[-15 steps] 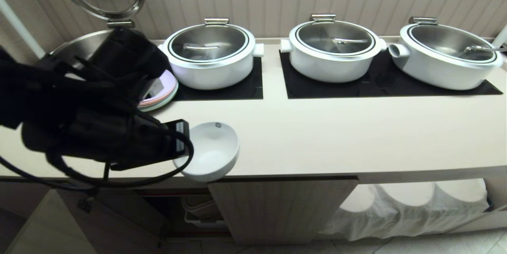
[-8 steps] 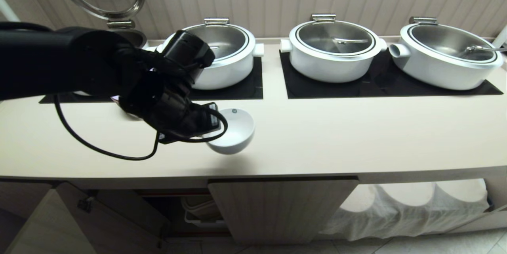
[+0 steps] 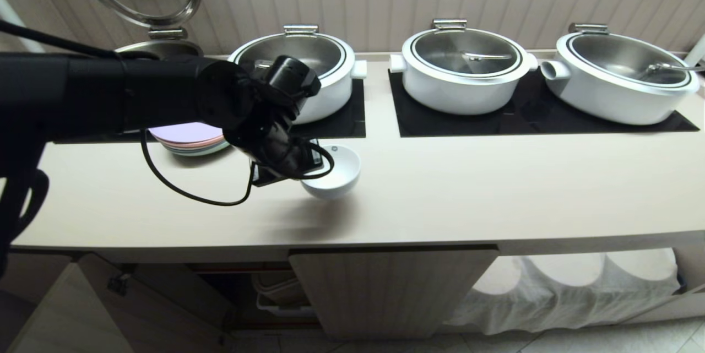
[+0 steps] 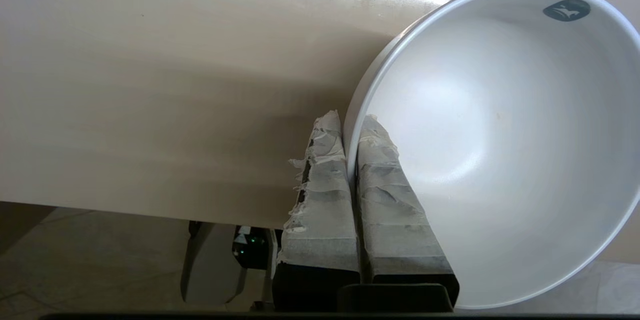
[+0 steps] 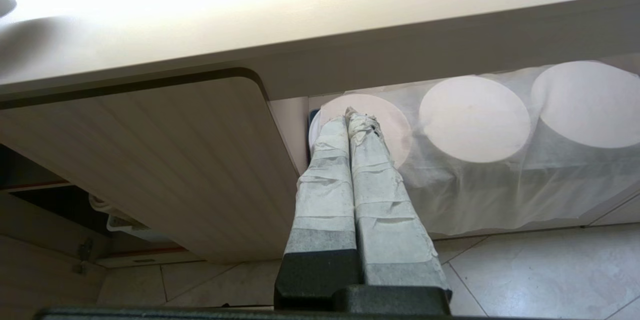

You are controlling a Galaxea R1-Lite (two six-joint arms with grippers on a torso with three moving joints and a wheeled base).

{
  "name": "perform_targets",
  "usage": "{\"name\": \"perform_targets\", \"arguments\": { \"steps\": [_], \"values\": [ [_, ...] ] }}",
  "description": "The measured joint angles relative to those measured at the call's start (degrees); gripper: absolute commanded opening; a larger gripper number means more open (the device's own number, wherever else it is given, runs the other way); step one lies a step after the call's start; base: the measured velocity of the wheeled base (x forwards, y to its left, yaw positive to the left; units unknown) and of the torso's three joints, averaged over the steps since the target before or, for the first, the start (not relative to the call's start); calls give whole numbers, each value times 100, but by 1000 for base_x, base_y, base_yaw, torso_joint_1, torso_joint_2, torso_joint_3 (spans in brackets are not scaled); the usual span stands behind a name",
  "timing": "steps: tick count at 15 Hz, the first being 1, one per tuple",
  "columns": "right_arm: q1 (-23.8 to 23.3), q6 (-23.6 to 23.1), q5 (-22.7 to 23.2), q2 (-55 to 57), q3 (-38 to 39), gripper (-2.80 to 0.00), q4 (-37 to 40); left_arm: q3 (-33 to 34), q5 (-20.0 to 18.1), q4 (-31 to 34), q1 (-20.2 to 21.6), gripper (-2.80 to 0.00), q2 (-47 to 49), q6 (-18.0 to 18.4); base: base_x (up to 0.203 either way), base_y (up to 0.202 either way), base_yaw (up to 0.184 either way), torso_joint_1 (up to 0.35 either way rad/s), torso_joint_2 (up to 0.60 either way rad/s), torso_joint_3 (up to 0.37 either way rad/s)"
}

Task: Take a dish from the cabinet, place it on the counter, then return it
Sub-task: Place it on the table

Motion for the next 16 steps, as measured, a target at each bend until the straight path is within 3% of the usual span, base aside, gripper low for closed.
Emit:
{"name": "perform_targets", "arguments": {
  "steps": [16],
  "values": [
    [0,2,0,0,0,-280,-2,-308,-57,-5,140,-280,516,7,0,0,0,0,0,0]
  ]
}}
